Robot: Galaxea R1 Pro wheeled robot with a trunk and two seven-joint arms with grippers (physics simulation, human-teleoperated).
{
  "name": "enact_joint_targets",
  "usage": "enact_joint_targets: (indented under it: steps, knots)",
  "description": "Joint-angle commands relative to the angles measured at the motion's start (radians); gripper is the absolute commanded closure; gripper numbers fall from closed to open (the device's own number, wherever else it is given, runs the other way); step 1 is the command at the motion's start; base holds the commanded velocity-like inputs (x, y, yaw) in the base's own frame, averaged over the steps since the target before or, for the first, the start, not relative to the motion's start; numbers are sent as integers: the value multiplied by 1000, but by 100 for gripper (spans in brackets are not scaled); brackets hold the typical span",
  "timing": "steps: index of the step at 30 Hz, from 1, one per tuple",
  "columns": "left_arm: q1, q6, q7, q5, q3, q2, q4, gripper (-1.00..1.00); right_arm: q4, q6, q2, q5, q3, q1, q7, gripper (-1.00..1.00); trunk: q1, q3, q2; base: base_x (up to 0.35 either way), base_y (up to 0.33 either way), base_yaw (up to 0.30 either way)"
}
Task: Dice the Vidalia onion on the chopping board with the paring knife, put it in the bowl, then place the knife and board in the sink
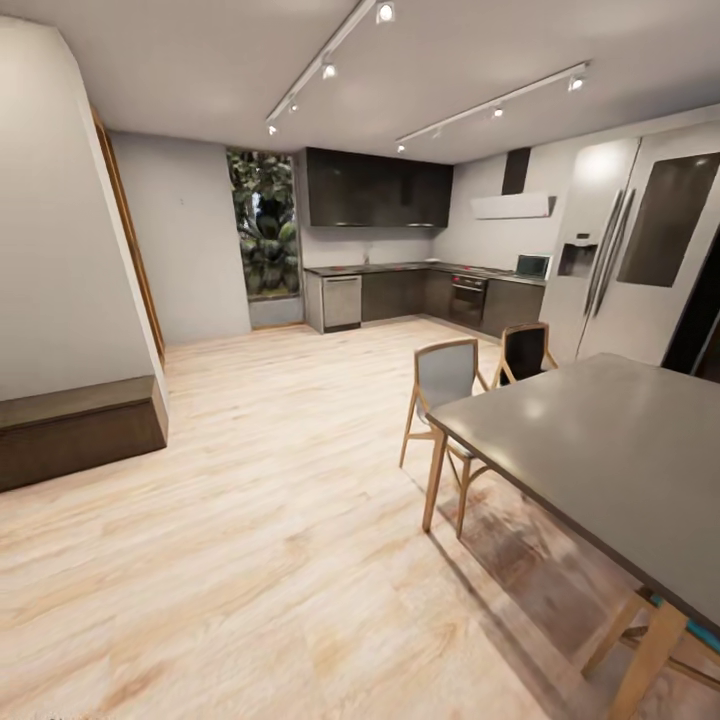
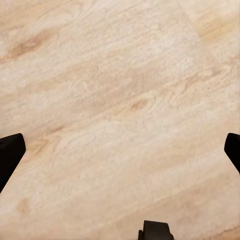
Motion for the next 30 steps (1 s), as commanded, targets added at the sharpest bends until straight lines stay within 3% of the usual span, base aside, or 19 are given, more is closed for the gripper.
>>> enact_joint_targets:
  steps: [1,18,30]
  knots:
    - [0,-2,0,1,1,0,-1,-100,0,-3,0,0,0,0,-3,-100,0,-1,0,229,69,242]
    - [0,-2,0,1,1,-1,1,-100,1,-5,1,2,0,0,-3,-100,0,-10,0,258,153,243]
    - [0,-2,0,0,1,0,8,-100,1,-33,1,0,1,0,-1,-100,0,-11,0,281,119,41]
